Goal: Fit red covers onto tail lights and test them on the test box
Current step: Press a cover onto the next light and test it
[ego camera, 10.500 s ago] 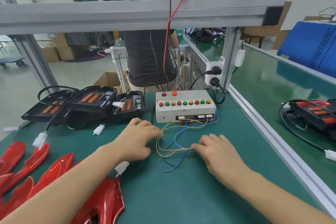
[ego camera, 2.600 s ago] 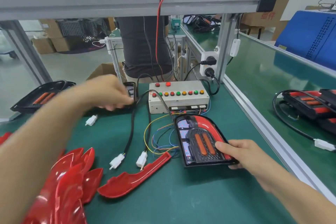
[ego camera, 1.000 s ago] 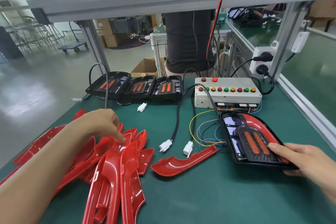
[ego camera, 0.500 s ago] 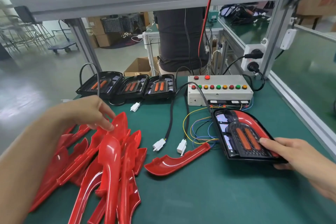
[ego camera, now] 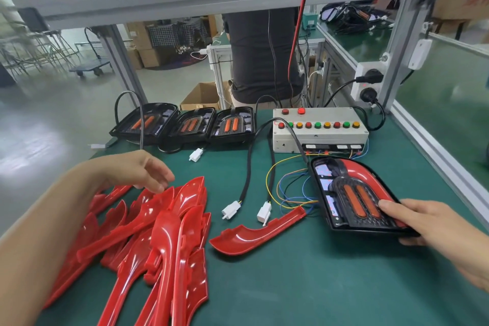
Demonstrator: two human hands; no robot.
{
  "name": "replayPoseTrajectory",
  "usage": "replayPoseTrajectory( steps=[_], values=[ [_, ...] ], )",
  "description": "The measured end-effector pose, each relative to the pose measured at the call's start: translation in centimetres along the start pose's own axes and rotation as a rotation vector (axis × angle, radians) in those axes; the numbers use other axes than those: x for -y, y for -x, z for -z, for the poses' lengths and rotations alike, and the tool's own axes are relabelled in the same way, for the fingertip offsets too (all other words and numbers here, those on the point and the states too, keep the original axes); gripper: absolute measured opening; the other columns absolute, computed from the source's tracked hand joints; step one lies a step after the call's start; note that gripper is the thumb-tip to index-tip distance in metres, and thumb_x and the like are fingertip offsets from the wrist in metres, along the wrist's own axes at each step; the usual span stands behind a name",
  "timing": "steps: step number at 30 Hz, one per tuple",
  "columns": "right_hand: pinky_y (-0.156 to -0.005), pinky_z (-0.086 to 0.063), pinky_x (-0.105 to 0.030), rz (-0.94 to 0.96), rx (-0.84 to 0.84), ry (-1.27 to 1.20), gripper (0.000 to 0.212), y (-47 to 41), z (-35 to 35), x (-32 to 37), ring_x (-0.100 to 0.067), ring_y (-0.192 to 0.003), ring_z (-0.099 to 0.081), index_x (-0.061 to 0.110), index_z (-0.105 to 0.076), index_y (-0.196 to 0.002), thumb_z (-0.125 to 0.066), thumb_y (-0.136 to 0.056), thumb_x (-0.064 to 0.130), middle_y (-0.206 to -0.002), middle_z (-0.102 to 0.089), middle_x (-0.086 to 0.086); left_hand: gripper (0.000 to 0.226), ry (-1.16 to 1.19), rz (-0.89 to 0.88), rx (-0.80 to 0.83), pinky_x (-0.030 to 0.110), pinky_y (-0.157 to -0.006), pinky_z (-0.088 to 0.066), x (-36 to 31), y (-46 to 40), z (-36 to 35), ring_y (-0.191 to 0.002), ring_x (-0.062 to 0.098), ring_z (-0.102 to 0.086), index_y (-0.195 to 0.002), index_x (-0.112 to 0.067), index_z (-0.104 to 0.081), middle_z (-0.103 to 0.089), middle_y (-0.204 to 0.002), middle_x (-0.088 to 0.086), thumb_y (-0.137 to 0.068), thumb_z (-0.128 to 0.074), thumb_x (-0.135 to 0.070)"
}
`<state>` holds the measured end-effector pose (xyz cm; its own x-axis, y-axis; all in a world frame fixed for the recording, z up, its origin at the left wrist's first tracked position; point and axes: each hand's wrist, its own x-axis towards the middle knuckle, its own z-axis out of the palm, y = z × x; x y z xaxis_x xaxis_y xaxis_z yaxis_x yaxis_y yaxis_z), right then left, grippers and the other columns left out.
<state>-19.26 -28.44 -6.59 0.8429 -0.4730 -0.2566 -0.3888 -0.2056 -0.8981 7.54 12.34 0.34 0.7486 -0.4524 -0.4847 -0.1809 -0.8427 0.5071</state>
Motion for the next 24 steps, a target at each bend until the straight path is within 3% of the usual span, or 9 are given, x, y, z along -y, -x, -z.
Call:
replayPoseTrajectory(
  steps=[2, 5, 11, 13, 15, 17, 19, 21, 24],
  values=[
    [-0.064, -0.052, -0.027, -0.007, 0.000, 0.006, 0.015, 0.1, -0.1, 0.1, -0.020, -0.089, -0.068, 0.038, -0.077, -0.080, -0.064, -0.083, 0.044, -0.080, -0.076, 0.006, 0.025, -0.011, -0.023, -0.005, 0.034, -0.089, -0.051, 0.0, -0.2, 0.0, -0.084, 0.013, -0.069, -0.094, -0.024, -0.075, -0.075, -0.089, 0.002, -0.072, -0.079, -0.013],
    [-0.066, -0.052, -0.028, -0.015, 0.004, 0.023, 0.017, 0.3, -0.2, 0.4, -0.020, -0.091, -0.068, 0.036, -0.078, -0.080, -0.063, -0.085, 0.044, -0.082, -0.076, 0.006, 0.030, -0.059, -0.056, 0.031, 0.022, -0.078, -0.051, -0.4, -0.3, -0.4, -0.082, 0.013, -0.070, -0.091, -0.027, -0.076, -0.075, -0.088, 0.003, -0.074, -0.077, -0.002],
    [-0.074, -0.048, -0.026, 0.055, -0.070, 0.157, 0.018, 0.7, 0.0, 0.5, -0.004, -0.085, -0.067, 0.039, -0.073, -0.085, -0.060, -0.083, 0.052, -0.083, -0.073, 0.021, 0.033, -0.085, -0.191, -0.213, 0.033, -0.082, -0.051, -2.1, 0.8, -0.2, -0.080, 0.023, -0.069, -0.079, -0.024, -0.078, -0.074, -0.078, 0.004, -0.078, -0.068, 0.007],
    [-0.082, -0.043, -0.026, 0.073, -0.113, 0.254, 0.029, 0.8, 0.0, 0.7, -0.002, -0.092, -0.063, 0.039, -0.069, -0.103, -0.059, -0.081, 0.055, -0.104, -0.070, 0.019, 0.039, 0.074, -0.298, -0.281, 0.026, -0.079, -0.052, -3.6, 2.0, 0.8, -0.077, 0.016, -0.069, -0.078, -0.024, -0.078, -0.075, -0.079, 0.005, -0.077, -0.065, 0.012],
    [-0.097, -0.040, -0.035, 0.075, -0.203, 0.385, 0.053, 0.8, 0.0, 0.9, -0.014, -0.113, -0.054, 0.026, -0.056, -0.130, -0.058, -0.085, 0.053, -0.130, -0.056, 0.005, 0.042, 0.240, -0.441, -0.330, 0.023, -0.074, -0.055, -5.5, 3.4, 1.8, -0.073, 0.012, -0.068, -0.079, -0.026, -0.079, -0.075, -0.079, 0.006, -0.073, -0.064, 0.014],
    [-0.102, -0.038, -0.041, 0.180, -0.306, 0.464, 0.061, 1.0, -0.2, 1.7, -0.017, -0.120, -0.049, 0.022, -0.048, -0.138, -0.057, -0.085, 0.051, -0.138, -0.047, 0.000, 0.035, 0.436, -0.581, -0.350, 0.019, -0.064, -0.055, -7.6, 4.1, 2.3, -0.065, 0.011, -0.068, -0.079, -0.023, -0.079, -0.074, -0.075, 0.004, -0.068, -0.063, 0.005],
    [-0.095, -0.041, -0.032, 0.361, -0.346, 0.450, 0.054, 1.6, -1.0, 3.1, -0.007, -0.104, -0.052, 0.026, -0.053, -0.132, -0.055, -0.084, 0.051, -0.125, -0.052, 0.006, 0.029, 0.651, -0.652, -0.330, 0.018, -0.058, -0.054, -9.9, 3.6, 1.8, -0.060, 0.009, -0.067, -0.077, -0.020, -0.078, -0.073, -0.072, 0.001, -0.066, -0.059, -0.001],
    [-0.079, -0.037, -0.009, 0.516, -0.282, 0.375, 0.042, 2.5, -2.3, 4.9, 0.001, -0.085, -0.052, 0.037, -0.058, -0.119, -0.055, -0.080, 0.052, -0.105, -0.058, 0.017, 0.027, 0.802, -0.645, -0.299, 0.021, -0.059, -0.056, -12.2, 2.0, 0.1, -0.060, 0.009, -0.067, -0.074, -0.017, -0.078, -0.072, -0.071, 0.001, -0.068, -0.058, 0.000],
    [-0.068, -0.041, -0.009, 0.581, -0.023, 0.246, 0.039, 3.9, -4.5, 7.2, -0.004, -0.072, -0.054, 0.057, -0.049, -0.108, -0.046, -0.071, 0.066, -0.099, -0.062, 0.023, 0.026, 1.012, -0.578, -0.216, 0.025, -0.064, -0.055, -15.5, -0.8, -3.6, -0.064, 0.013, -0.066, -0.081, -0.011, -0.073, -0.072, -0.071, 0.003, -0.075, -0.056, 0.008]
  ],
)
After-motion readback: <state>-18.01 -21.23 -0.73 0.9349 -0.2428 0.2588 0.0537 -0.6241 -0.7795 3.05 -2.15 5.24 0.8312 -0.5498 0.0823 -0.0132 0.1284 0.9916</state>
